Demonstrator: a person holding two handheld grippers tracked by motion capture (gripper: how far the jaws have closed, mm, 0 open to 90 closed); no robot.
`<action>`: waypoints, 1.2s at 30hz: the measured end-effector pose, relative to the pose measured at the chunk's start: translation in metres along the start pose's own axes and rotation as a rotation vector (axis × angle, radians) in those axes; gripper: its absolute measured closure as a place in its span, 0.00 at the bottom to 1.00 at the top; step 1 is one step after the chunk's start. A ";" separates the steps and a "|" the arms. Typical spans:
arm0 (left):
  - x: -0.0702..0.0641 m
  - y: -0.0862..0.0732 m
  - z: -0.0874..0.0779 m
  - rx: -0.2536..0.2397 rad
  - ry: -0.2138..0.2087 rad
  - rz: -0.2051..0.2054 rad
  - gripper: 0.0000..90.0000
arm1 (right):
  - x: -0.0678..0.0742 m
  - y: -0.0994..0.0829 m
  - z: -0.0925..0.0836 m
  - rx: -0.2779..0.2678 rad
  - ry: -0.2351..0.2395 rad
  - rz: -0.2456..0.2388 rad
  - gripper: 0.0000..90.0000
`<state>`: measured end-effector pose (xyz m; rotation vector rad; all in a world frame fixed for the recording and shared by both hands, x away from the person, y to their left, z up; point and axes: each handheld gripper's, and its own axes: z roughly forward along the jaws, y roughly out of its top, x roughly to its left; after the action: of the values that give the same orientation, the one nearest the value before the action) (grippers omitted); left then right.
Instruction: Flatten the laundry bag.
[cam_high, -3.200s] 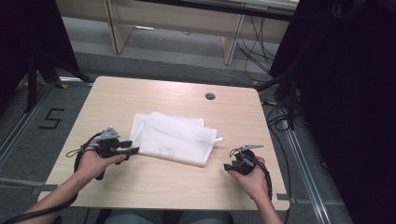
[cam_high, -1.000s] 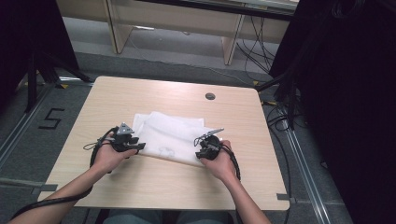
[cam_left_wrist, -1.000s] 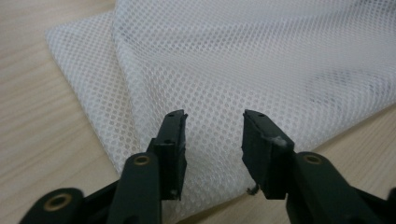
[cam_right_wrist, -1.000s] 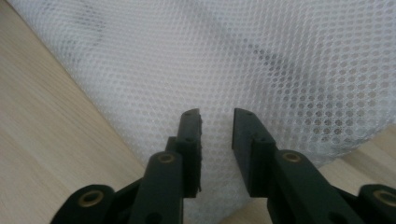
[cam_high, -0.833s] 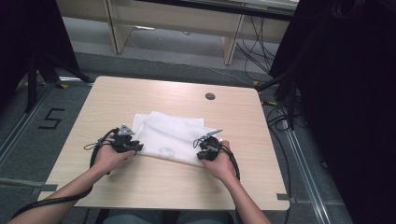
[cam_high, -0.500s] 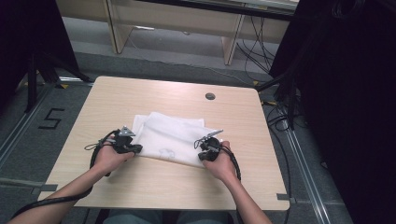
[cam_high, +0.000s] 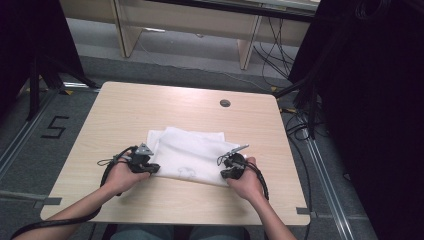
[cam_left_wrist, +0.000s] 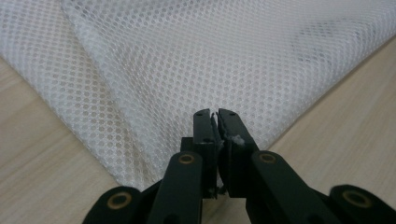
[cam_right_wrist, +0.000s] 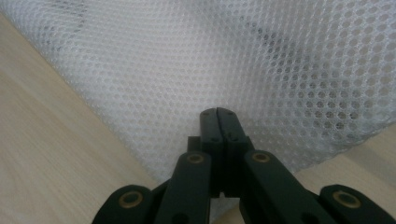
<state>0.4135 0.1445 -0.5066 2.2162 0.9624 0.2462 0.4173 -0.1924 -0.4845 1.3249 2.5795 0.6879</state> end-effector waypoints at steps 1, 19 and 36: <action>-0.002 0.000 0.000 -0.001 0.001 -0.006 0.95 | 0.000 -0.001 -0.001 0.006 -0.003 0.010 1.00; -0.005 0.001 -0.002 -0.013 -0.013 -0.019 0.86 | 0.002 0.009 -0.011 -0.035 -0.013 0.004 0.97; -0.019 0.008 -0.001 -0.132 -0.039 0.082 0.78 | -0.022 0.085 0.008 -0.090 -0.107 0.014 0.88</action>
<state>0.4040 0.1282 -0.4988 2.1337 0.8115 0.2941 0.4946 -0.1648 -0.4532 1.3155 2.4280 0.7066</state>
